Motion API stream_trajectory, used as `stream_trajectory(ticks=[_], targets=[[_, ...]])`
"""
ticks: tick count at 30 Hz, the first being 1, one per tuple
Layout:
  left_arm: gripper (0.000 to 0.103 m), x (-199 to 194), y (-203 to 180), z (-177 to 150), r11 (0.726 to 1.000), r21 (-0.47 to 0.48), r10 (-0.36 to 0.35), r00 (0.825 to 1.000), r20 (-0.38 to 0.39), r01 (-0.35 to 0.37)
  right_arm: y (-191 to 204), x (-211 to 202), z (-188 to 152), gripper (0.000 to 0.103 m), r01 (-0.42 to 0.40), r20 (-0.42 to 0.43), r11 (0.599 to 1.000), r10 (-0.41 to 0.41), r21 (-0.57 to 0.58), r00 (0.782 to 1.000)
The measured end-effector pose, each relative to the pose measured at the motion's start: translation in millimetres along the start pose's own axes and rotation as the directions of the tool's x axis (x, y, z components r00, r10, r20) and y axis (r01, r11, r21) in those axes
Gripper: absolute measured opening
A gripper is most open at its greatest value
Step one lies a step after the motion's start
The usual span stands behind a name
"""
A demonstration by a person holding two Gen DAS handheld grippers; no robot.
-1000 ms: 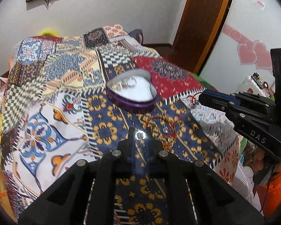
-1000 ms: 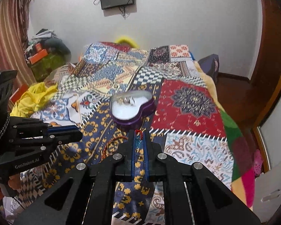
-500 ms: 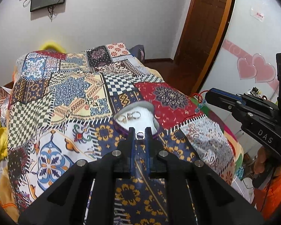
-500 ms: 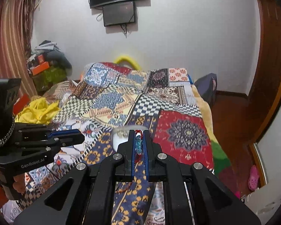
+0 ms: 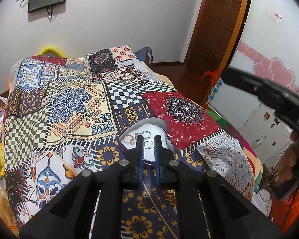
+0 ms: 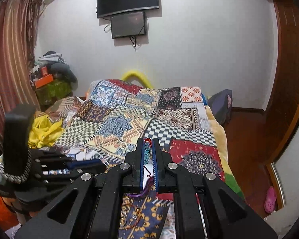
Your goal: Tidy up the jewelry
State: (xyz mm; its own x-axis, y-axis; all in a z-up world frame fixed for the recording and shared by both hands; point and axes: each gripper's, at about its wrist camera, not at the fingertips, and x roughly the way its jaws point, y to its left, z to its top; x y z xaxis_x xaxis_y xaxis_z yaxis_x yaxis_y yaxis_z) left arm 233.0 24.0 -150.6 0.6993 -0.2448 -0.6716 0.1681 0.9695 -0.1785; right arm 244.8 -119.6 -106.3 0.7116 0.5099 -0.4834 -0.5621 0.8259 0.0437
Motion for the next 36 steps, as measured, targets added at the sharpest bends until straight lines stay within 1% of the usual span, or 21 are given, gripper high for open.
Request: stream_trajectory(ticks=[6, 11, 14, 18, 25, 31, 34, 36], targets=[[0.008, 15.7, 5.7, 3.4, 1.0, -0.014, -0.024, 1.0, -0.02, 0.024, 5.5, 6.4, 8.1, 0.007, -0.024, 0.019, 1.0, 0.024, -0.006, 1.0], [0.008, 29.4, 7.5, 2.3, 0.999, -0.012, -0.039, 0.998, -0.048, 0.039, 8.3, 18.0, 8.2, 0.007, -0.053, 0.005, 0.999, 0.053, 0.0, 0.999], [0.008, 37.9, 8.4, 0.6, 0.999, -0.014, -0.047, 0.997, -0.068, 0.046, 11.1, 28.9, 2.6, 0.007, -0.064, -0.022, 0.998, 0.064, 0.0, 0.998], [0.008, 48.7, 10.3, -3.0, 0.998, -0.019, -0.06, 0.994, -0.094, 0.058, 11.2, 46.6, -8.9, 0.007, -0.078, -0.083, 0.997, 0.078, 0.004, 0.993], [0.008, 59.9, 12.1, -6.1, 0.997, -0.028, -0.07, 0.99, -0.123, 0.067, 3.3, 74.8, -30.2, 0.007, -0.09, -0.197, 0.995, 0.096, 0.039, 0.976], [0.008, 60.3, 12.5, -6.4, 0.998, -0.025, -0.065, 0.99, -0.123, 0.062, -3.6, 84.5, -37.9, 0.007, -0.102, -0.248, 0.992, 0.117, 0.074, 0.962], [0.008, 57.0, 12.7, -6.0, 0.998, -0.026, -0.062, 0.991, -0.12, 0.059, -5.7, 85.1, -38.3, 0.007, -0.103, -0.26, 0.991, 0.121, 0.085, 0.958], [0.008, 52.7, 12.2, -5.6, 0.998, -0.021, -0.055, 0.992, -0.113, 0.053, -6.4, 84.7, -37.6, 0.007, -0.116, -0.272, 0.989, 0.138, 0.096, 0.952]])
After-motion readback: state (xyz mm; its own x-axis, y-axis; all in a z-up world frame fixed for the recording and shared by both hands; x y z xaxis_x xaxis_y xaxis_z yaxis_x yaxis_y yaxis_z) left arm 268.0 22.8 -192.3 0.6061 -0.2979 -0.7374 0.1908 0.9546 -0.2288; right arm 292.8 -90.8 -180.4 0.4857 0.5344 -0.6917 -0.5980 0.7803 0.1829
